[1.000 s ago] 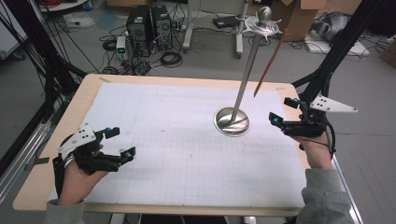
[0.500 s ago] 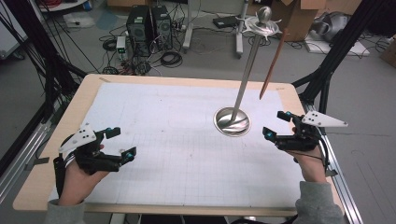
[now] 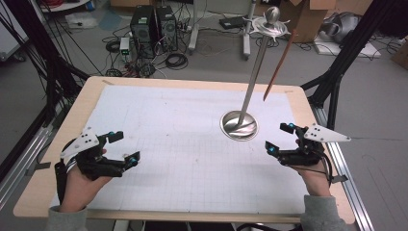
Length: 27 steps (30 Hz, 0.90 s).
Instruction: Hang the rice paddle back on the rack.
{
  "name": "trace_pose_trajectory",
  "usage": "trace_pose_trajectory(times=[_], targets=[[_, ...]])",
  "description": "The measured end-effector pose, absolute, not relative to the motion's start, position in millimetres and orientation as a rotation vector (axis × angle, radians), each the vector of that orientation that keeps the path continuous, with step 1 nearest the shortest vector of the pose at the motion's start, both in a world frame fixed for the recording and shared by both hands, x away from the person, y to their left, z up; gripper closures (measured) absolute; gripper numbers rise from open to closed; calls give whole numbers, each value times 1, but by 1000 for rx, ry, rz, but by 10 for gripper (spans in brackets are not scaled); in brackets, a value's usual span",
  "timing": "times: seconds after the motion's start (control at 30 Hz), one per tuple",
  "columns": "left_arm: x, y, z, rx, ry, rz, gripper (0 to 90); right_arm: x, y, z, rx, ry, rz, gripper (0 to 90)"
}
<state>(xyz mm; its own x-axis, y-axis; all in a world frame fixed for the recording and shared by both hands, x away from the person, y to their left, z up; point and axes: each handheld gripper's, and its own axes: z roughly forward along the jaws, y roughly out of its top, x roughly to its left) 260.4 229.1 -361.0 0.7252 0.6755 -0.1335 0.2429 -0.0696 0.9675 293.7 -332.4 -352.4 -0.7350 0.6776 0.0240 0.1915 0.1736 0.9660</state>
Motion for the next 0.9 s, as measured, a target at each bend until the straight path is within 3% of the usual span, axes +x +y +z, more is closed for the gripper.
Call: trace_pose_trajectory(times=[0.9], targets=[[261,231,-363,1647,764,429,30,281,-352,-381,866,2019,1633,93]])
